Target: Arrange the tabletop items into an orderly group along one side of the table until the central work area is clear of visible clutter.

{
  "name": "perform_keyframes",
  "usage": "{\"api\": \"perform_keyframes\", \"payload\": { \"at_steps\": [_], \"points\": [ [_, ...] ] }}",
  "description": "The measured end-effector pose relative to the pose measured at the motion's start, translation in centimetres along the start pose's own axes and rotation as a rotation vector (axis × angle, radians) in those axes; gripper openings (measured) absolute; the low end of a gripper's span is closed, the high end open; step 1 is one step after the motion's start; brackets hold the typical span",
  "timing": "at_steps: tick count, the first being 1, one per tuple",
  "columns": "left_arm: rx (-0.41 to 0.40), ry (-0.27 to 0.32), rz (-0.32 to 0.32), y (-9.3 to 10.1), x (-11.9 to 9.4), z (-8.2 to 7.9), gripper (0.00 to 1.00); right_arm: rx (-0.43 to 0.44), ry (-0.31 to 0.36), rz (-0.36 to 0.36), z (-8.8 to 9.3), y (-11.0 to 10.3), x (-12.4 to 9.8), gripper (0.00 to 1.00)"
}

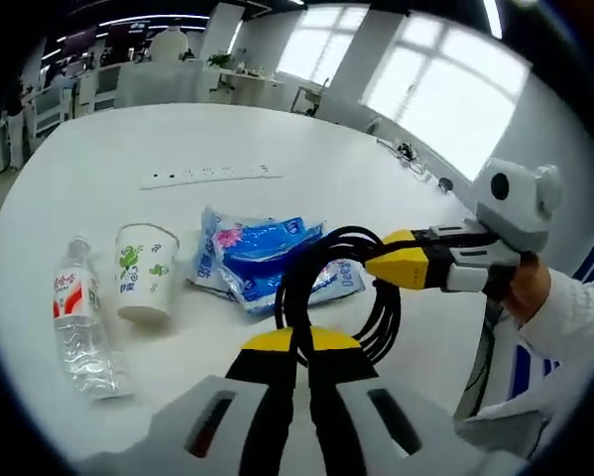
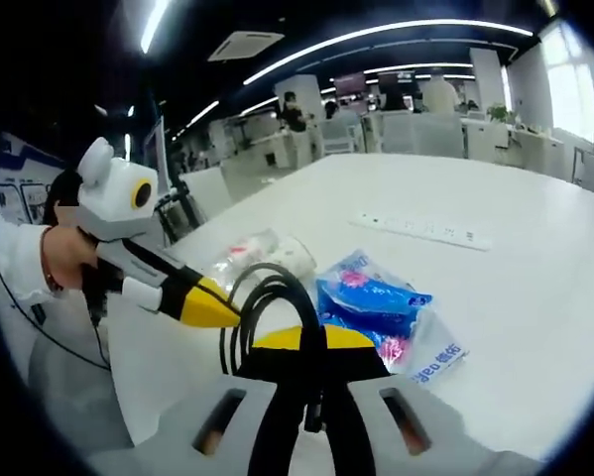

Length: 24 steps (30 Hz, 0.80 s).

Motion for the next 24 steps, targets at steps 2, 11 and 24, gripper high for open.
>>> {"api": "perform_keyframes", "payload": {
  "at_steps": [2,11,24],
  "points": [
    [0.018,0.001,0.007,0.6,0.0,-0.5,0.0,0.0,0.008,0.007,-0.4,0.1,-0.6,0.01],
    [0.072,0.014,0.066,3.7,0.3,-2.9,0.0,0.0,0.058,0.041,-2.2,1.2,-4.2,0.01],
    [0.125,0.043,0.163,8.9,2.0,-5.5,0.0,0.004,0.119,0.124,-3.7,3.4,-10.1,0.01]
  ]
}}
Point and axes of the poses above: the point that each gripper's makers call its tool centre point, and the gripper's own axes: x roughly forward along the fingers, y roughly to its right, z roughly out of its underside, the point moved 8 cm from there along -x, roughly backward along the fingers, and after that the axes turned 8 degrees about y, right-handed, at the moved point
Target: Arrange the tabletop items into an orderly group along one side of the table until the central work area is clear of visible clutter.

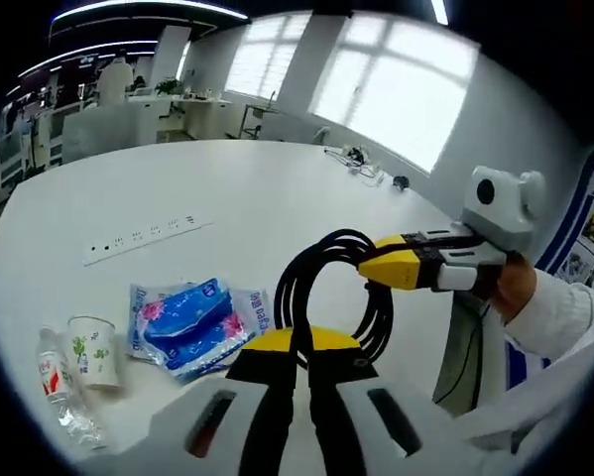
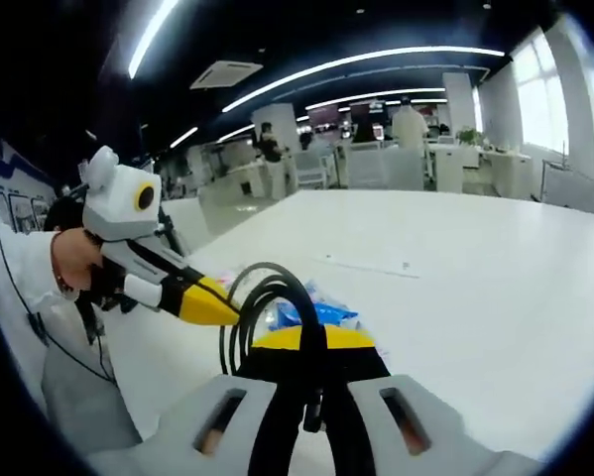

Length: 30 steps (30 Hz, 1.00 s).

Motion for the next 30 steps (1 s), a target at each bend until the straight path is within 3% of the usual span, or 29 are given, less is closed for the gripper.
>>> {"api": "perform_keyframes", "payload": {
  "at_steps": [15,21,30],
  "points": [
    [0.042,0.013,0.072,4.7,4.4,-2.1,0.0,-0.005,0.035,0.094,-1.1,4.0,-5.4,0.01],
    [0.04,0.014,0.1,6.3,6.6,-2.5,0.0,0.0,0.036,0.12,-1.0,6.2,-6.9,0.01],
    [0.017,0.006,0.117,7.1,9.4,-2.6,0.0,0.015,0.023,0.142,-0.4,8.7,-7.6,0.01]
  ]
}}
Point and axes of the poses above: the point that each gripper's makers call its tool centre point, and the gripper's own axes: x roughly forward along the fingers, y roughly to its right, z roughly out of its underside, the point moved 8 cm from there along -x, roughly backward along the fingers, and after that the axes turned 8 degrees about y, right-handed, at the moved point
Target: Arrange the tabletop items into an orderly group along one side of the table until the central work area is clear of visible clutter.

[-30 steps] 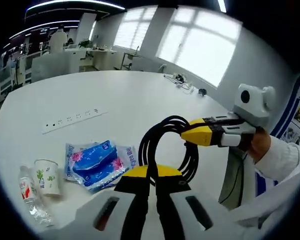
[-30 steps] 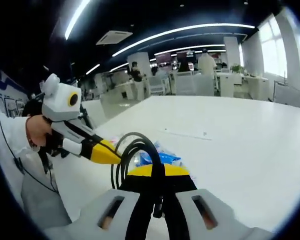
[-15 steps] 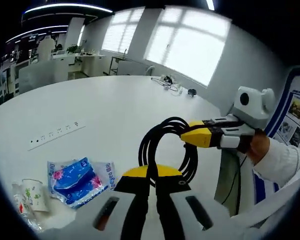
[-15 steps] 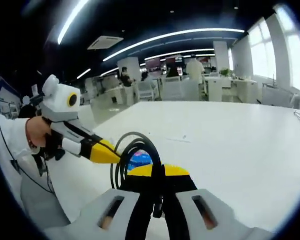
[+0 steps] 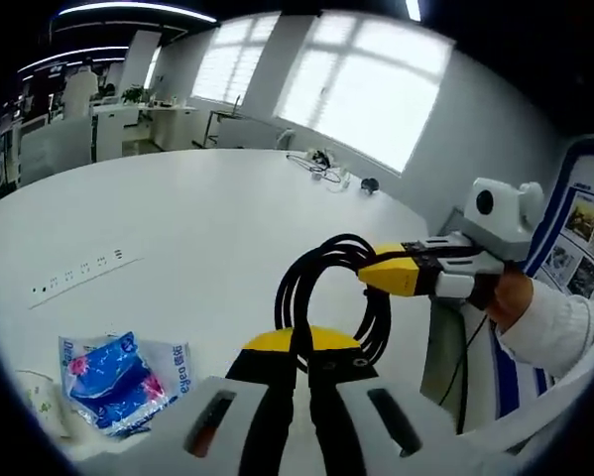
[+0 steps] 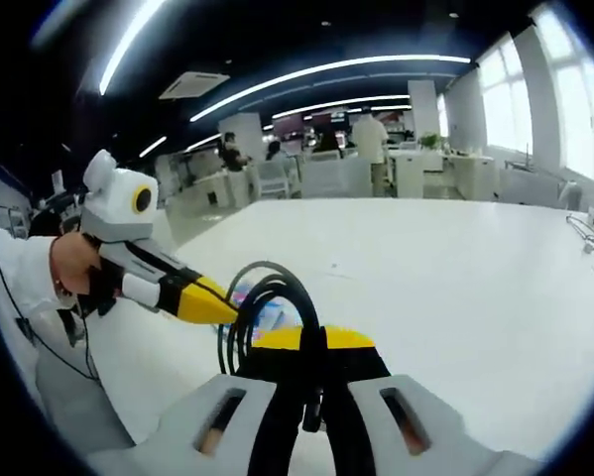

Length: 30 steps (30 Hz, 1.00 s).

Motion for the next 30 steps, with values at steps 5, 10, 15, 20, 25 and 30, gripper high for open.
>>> {"api": "perform_keyframes", "payload": {
  "at_steps": [5,10,15,20,25,30],
  "points": [
    [-0.018,-0.007,-0.003,-0.1,1.3,0.4,0.0,0.014,-0.017,0.007,0.7,1.3,0.3,0.01],
    [-0.045,-0.028,-0.017,-0.4,3.0,1.5,0.0,0.036,-0.044,0.002,2.1,2.7,0.7,0.01],
    [-0.082,-0.043,-0.035,-0.8,4.5,2.7,0.0,0.066,-0.069,-0.003,3.5,4.1,1.2,0.01],
    [-0.111,-0.058,-0.055,-1.4,5.5,3.9,0.0,0.075,-0.099,-0.014,4.8,4.8,2.1,0.01],
    [-0.156,-0.07,-0.09,-2.2,6.5,5.1,0.0,0.085,-0.127,-0.03,6.2,5.7,3.3,0.01],
    [-0.179,-0.08,-0.128,-3.1,7.5,5.9,0.0,0.102,-0.149,-0.042,7.3,6.5,4.4,0.01]
  ]
}}
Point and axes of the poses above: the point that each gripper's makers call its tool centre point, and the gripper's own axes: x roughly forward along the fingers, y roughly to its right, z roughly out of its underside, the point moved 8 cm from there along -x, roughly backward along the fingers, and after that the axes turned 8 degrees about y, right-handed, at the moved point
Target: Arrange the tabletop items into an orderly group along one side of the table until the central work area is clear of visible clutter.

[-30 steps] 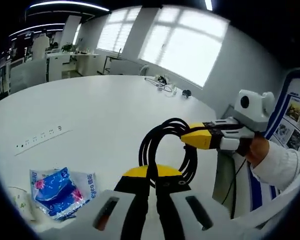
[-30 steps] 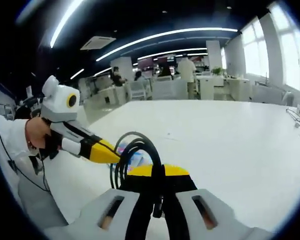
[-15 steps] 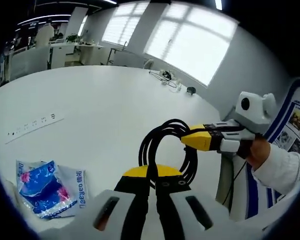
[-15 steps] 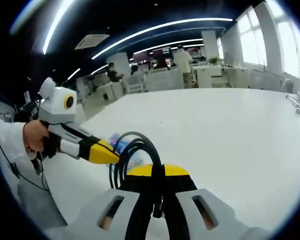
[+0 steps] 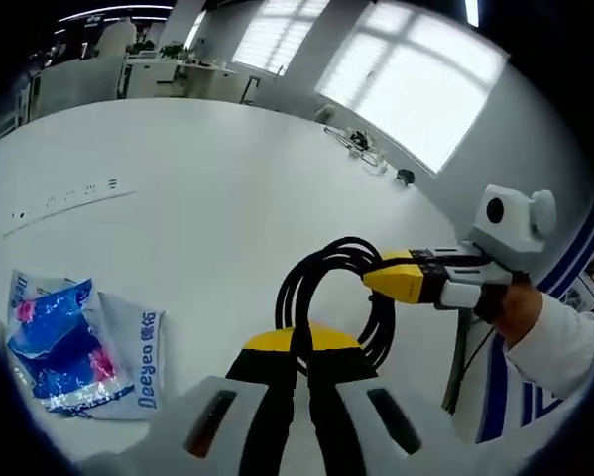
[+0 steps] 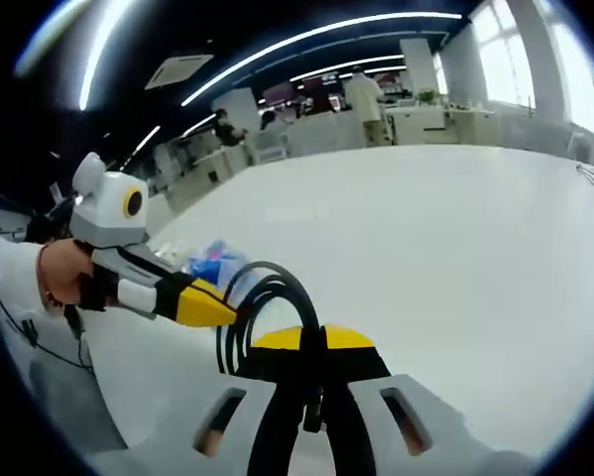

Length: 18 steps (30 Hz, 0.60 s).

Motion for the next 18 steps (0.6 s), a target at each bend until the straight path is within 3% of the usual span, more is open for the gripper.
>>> {"api": "perform_keyframes", "payload": {
  "at_steps": [18],
  "points": [
    [-0.067,-0.027,-0.078,-2.1,3.0,1.6,0.0,0.034,-0.058,-0.019,2.4,2.5,3.1,0.02]
  ]
}}
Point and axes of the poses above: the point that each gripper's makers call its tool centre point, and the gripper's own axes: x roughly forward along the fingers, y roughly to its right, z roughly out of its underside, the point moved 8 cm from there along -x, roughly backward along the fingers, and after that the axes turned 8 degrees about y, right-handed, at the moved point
